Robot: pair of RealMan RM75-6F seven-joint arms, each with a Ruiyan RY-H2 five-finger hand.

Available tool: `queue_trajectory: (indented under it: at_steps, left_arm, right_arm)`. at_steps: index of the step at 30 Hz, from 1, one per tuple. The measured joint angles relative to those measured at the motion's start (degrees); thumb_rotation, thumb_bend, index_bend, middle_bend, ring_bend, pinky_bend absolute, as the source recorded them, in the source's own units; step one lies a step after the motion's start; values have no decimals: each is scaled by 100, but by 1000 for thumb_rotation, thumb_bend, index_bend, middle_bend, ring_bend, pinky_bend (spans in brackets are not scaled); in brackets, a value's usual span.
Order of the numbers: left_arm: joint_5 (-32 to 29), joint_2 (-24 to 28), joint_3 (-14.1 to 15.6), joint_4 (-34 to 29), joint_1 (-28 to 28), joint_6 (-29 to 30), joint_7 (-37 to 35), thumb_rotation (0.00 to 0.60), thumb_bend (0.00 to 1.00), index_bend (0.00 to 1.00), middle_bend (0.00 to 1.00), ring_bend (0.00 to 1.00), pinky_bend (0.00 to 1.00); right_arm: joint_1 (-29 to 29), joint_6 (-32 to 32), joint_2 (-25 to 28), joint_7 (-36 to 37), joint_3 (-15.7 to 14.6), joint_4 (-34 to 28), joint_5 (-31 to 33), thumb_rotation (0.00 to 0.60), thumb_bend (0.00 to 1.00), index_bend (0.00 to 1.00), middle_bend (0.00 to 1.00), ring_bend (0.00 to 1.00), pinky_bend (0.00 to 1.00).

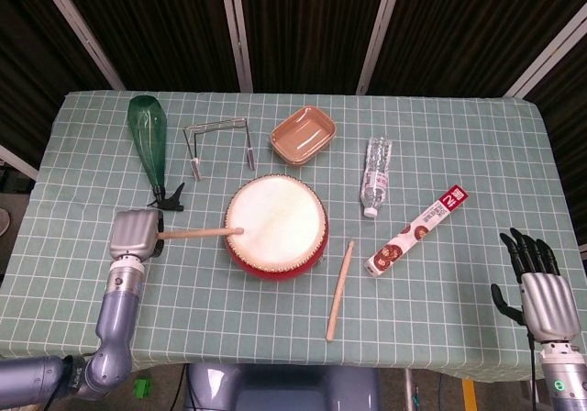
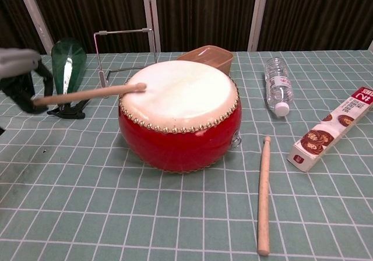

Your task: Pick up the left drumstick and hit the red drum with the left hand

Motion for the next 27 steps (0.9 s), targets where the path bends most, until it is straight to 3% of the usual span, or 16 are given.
queue_trajectory:
  at_steps: [8,13,19,27]
  left_arm:
    - [3401,47,-415,-396,87,614,-2033,600,445,723,1000,1000,976]
    - [4532,-38,-585,-484,105,998,-2949,600,445,723,1000,1000,976]
    - [4366,-243,-362,62,122,849,-2864,600,445,723,1000,1000,976]
    - [2843,-422,201,900,142,15,-1663,600,444,728,1000,1000,976]
  right_arm:
    - [16,-40,19,53,6,-6,15,600,436,0,0,0,36]
    - [21,-42,16,53,3,1,1,600,436,0,0,0,36]
    - [23,-69,17,40,-2,-12,26,600,436,0,0,0,36]
    - [33,-148,43,64,-10,-50,75,600,437,0,0,0,36]
